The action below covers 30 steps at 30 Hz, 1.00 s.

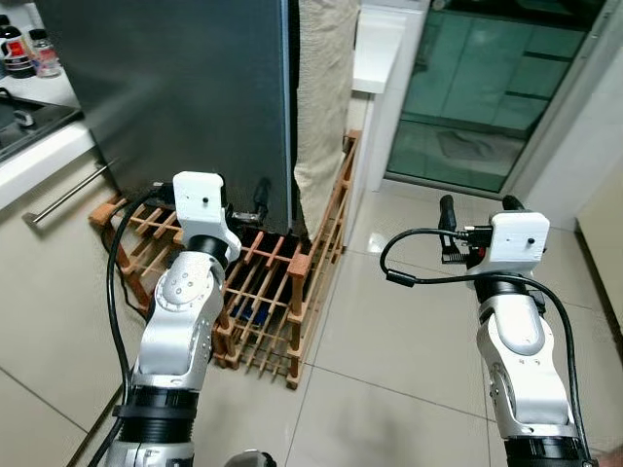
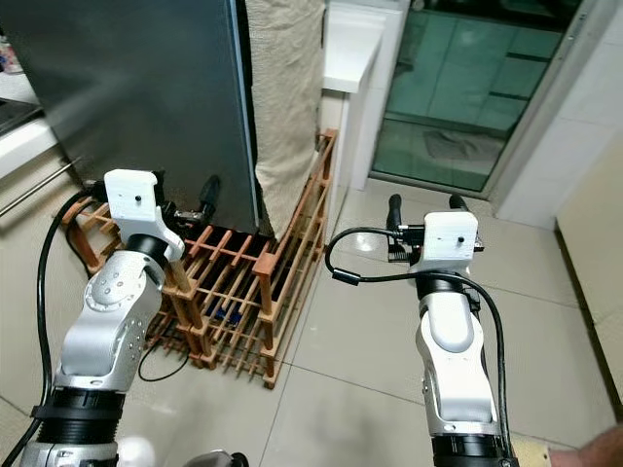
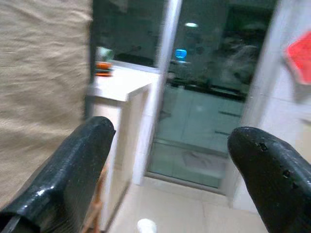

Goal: Restocking fridge

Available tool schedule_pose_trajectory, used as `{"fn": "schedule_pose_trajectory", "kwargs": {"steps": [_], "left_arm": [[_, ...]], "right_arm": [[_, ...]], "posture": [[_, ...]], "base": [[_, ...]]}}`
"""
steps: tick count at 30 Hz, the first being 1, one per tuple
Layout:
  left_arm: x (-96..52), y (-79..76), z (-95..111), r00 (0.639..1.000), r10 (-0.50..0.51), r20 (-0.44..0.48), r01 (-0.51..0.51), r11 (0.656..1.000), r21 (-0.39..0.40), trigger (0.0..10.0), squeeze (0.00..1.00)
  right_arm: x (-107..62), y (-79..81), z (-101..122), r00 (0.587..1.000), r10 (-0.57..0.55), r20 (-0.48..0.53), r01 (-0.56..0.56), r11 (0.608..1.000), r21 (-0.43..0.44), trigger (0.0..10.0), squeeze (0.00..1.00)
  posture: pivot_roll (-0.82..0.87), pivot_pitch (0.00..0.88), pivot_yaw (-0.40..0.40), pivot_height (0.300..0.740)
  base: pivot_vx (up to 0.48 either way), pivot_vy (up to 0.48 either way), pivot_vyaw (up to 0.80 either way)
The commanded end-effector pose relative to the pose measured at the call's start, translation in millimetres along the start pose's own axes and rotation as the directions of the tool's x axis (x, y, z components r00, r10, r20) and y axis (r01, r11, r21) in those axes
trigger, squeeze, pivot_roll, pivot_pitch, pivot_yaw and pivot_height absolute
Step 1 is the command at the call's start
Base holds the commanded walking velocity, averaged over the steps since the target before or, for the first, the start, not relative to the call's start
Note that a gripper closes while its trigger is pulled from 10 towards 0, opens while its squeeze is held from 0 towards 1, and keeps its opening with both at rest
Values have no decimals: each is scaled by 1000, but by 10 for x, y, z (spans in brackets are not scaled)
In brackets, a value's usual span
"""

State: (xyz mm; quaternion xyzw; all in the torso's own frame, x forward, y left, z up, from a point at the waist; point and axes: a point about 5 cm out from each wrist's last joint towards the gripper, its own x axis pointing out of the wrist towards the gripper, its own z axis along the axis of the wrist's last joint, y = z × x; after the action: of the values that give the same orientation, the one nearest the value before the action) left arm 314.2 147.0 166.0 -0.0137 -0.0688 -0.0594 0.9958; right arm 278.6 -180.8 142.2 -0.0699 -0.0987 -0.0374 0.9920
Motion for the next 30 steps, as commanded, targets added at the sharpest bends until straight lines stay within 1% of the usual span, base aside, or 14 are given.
{"fn": "schedule_pose_trajectory", "kwargs": {"steps": [1,8,12,16,21,26,30], "left_arm": [[52,-68,26,999,-34,8,34,999,1,10000,0],[89,-110,64,999,-45,26,44,999,17,10000,0],[109,-106,118,998,-37,56,37,999,-4,10000,0],[97,-106,124,997,-39,60,40,999,-9,10000,0],[71,-120,102,998,-35,55,37,999,-19,10000,0],[67,-138,101,998,-42,56,43,999,-19,10000,0],[64,-181,111,995,-72,64,75,997,-35,10000,0]], "right_arm": [[-4,-42,-13,1000,-18,-1,18,1000,-2,10000,0],[-2,-43,-7,1000,-24,1,24,1000,-11,10000,0],[9,-42,20,1000,-25,15,25,1000,-17,10000,0],[-1,-67,75,998,-42,37,42,999,-4,10000,0],[-42,-51,28,999,-33,19,33,999,-3,10000,0],[-30,-48,45,999,-32,25,32,999,-3,10000,0],[-27,-60,48,999,-31,26,31,1000,-7,10000,0]], "posture": [[-89,0,4,740],[-96,0,8,740],[-98,0,7,740],[-97,0,5,740],[-98,0,3,740],[-98,0,3,740],[-100,0,0,740]], "base": [[0,0,-638],[0,0,0],[435,0,0],[480,0,0],[480,0,0],[480,0,0],[466,0,0]]}}
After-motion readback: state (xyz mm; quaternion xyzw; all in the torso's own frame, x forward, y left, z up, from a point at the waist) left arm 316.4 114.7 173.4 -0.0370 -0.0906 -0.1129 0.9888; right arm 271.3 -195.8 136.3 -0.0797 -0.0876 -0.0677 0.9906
